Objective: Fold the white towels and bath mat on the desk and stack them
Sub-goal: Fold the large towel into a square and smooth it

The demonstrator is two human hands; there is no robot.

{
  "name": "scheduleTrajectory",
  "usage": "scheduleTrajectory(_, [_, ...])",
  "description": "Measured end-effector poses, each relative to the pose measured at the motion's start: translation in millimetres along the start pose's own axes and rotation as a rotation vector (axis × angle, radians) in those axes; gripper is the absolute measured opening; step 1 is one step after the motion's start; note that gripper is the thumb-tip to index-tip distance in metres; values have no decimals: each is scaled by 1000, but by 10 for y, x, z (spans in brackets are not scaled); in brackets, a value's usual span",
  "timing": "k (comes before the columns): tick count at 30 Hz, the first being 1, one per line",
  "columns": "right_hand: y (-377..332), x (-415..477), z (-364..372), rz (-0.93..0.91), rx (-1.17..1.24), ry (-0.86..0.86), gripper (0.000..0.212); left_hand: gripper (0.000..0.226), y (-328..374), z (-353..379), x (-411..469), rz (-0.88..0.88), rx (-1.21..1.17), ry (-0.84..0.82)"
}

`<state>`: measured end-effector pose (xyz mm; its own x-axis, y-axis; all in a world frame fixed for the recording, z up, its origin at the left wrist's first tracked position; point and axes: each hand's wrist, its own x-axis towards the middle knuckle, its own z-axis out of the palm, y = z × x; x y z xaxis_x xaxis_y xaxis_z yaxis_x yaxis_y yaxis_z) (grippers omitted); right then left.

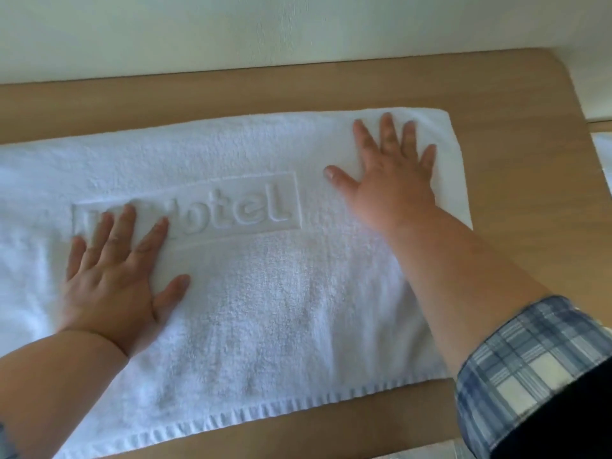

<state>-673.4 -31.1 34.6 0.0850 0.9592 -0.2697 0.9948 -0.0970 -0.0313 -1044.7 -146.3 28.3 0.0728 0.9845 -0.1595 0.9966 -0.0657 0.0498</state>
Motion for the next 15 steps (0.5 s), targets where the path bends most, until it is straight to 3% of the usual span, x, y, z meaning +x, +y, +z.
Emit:
scheduleTrajectory(8, [-136,117,-105,246,104,15,102,88,70,-82,0,-13,13,-62])
scheduleTrajectory(13, [-917,-324,57,-60,101,15,95,87,54,-52,2,-8,6,-39])
scheduleTrajectory(15, [-776,-301,104,-44,50,14,94,87,52,-38,4,0,9,-34])
